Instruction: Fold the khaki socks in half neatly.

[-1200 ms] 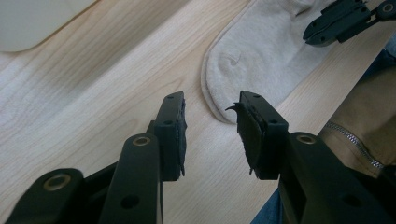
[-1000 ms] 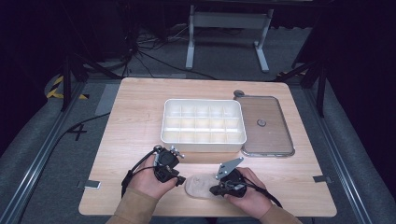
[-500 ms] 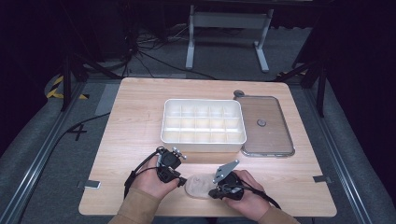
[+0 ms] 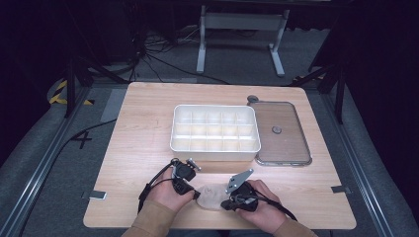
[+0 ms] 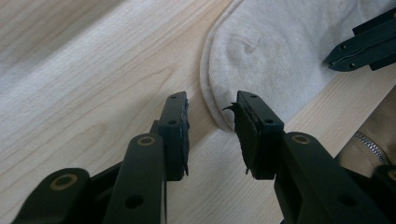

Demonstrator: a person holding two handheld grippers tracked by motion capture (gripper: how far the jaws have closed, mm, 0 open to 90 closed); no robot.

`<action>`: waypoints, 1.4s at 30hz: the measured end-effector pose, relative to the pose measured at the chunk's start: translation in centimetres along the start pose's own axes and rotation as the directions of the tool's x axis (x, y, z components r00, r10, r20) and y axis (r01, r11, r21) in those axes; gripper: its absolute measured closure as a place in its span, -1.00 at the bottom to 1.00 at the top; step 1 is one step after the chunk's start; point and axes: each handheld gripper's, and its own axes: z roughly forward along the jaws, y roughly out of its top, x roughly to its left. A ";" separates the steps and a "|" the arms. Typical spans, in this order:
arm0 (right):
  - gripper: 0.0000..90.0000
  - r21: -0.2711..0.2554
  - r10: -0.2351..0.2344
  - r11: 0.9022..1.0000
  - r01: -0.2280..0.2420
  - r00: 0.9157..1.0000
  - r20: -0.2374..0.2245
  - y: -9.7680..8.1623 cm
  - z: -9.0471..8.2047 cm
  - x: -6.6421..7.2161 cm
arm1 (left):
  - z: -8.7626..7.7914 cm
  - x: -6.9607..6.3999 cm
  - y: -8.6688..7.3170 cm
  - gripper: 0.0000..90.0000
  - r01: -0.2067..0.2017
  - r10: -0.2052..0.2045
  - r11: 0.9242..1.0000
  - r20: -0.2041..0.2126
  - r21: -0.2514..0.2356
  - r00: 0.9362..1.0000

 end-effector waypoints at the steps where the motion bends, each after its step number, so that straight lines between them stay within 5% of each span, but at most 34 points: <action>1: 0.99 -0.001 0.001 1.000 -0.001 1.000 0.000 0.0 0.0 0.0 | 0.1 0.0 0.0 0.46 -0.003 0.003 1.000 -0.005 0.005 1.000; 22: 0.99 -0.002 0.008 1.000 -0.008 1.000 0.005 -0.1 0.0 0.1 | 1.2 -1.9 0.7 0.58 -0.043 0.048 0.997 -0.081 0.058 0.996; 28: 0.99 -0.003 0.005 1.000 -0.005 1.000 0.007 -0.1 0.0 0.1 | 1.2 -2.1 0.7 0.90 -0.058 0.062 0.997 -0.066 0.058 0.996; 42: 0.99 -0.017 0.006 1.000 -0.006 1.000 0.008 -0.2 -0.2 0.0 | -0.9 -2.9 0.6 0.91 -0.076 0.077 0.996 -0.017 0.049 0.997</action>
